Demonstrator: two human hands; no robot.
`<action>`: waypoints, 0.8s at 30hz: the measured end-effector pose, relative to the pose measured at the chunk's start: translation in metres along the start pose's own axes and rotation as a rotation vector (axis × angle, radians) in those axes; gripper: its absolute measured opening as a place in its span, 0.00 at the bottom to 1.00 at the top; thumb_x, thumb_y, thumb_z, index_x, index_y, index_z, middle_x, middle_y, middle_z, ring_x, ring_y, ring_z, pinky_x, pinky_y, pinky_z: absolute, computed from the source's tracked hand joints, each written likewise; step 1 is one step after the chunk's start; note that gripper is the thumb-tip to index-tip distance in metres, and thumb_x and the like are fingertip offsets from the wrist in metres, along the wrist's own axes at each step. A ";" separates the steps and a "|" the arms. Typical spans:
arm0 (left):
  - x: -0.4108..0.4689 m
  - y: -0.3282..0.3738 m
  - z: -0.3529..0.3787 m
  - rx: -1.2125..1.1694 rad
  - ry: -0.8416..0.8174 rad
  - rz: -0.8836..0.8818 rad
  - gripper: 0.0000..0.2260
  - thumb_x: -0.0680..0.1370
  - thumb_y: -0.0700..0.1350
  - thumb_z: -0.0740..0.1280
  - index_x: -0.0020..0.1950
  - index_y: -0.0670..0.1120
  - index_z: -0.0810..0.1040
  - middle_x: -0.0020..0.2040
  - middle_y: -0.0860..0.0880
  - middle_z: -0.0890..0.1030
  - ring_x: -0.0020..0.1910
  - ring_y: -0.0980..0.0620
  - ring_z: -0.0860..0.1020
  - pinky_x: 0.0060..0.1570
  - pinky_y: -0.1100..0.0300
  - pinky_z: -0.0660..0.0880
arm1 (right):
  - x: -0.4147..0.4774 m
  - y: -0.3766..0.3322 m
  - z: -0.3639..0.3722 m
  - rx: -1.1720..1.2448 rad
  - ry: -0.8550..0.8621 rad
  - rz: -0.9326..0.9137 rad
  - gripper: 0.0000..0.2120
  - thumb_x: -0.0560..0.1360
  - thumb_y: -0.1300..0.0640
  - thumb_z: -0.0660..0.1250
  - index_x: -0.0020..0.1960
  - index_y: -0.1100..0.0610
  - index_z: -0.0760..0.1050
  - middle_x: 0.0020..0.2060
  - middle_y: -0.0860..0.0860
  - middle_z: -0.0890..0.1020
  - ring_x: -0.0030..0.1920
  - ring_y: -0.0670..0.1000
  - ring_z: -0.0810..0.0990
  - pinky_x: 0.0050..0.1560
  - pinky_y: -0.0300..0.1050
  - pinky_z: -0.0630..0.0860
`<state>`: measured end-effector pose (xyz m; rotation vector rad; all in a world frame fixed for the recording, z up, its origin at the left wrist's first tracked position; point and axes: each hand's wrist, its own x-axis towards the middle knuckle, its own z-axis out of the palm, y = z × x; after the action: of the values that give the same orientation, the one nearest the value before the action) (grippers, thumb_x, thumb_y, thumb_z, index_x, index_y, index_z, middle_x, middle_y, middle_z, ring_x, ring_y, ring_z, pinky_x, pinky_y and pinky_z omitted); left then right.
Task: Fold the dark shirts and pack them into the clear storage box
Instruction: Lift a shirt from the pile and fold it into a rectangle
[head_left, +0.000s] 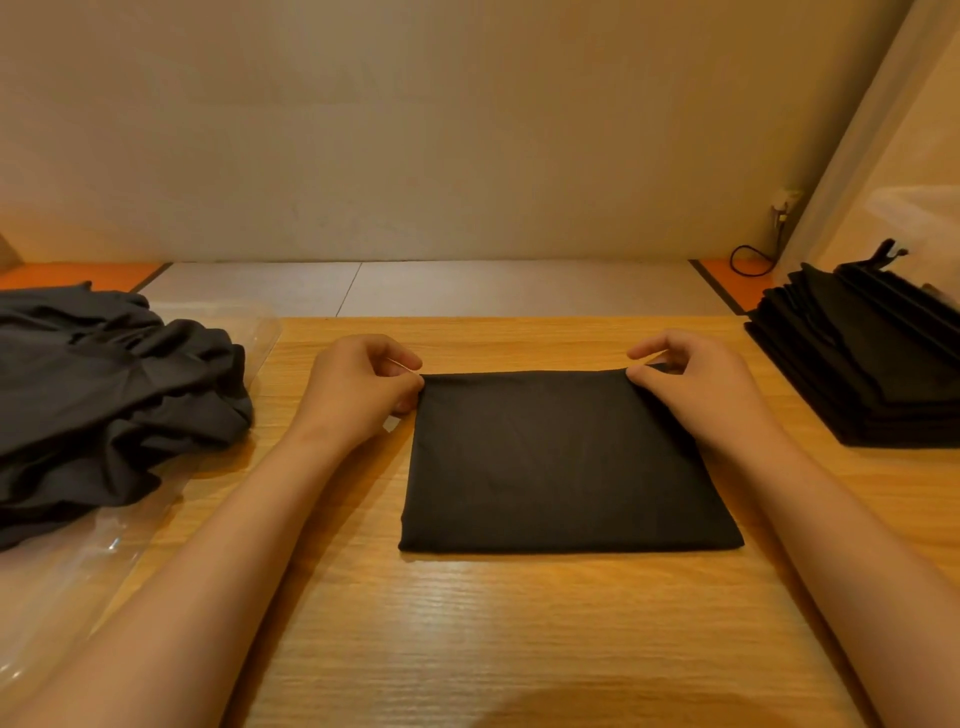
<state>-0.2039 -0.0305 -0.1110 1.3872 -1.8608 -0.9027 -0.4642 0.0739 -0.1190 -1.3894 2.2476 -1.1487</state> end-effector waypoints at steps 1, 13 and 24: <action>0.000 0.000 -0.001 -0.014 0.007 -0.009 0.05 0.76 0.38 0.69 0.50 0.46 0.81 0.37 0.47 0.82 0.33 0.55 0.80 0.27 0.73 0.71 | 0.000 -0.001 -0.001 -0.001 0.006 -0.006 0.08 0.76 0.55 0.68 0.55 0.50 0.78 0.43 0.46 0.79 0.44 0.43 0.76 0.43 0.42 0.76; 0.002 0.003 -0.001 0.046 -0.031 -0.066 0.04 0.76 0.38 0.69 0.50 0.44 0.80 0.38 0.47 0.82 0.33 0.54 0.80 0.32 0.66 0.77 | 0.003 -0.001 0.003 -0.068 -0.006 0.005 0.04 0.77 0.57 0.66 0.51 0.51 0.78 0.44 0.45 0.77 0.49 0.46 0.75 0.44 0.40 0.70; -0.025 0.029 0.029 0.539 -0.111 0.579 0.22 0.82 0.51 0.56 0.75 0.48 0.64 0.74 0.50 0.66 0.73 0.52 0.62 0.72 0.58 0.55 | -0.032 -0.051 0.033 -0.396 -0.077 -0.502 0.20 0.81 0.52 0.56 0.72 0.55 0.68 0.70 0.50 0.70 0.73 0.49 0.62 0.71 0.42 0.54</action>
<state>-0.2372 0.0035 -0.1060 0.9768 -2.5197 -0.1914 -0.3958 0.0728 -0.1087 -2.2048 2.2140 -0.7680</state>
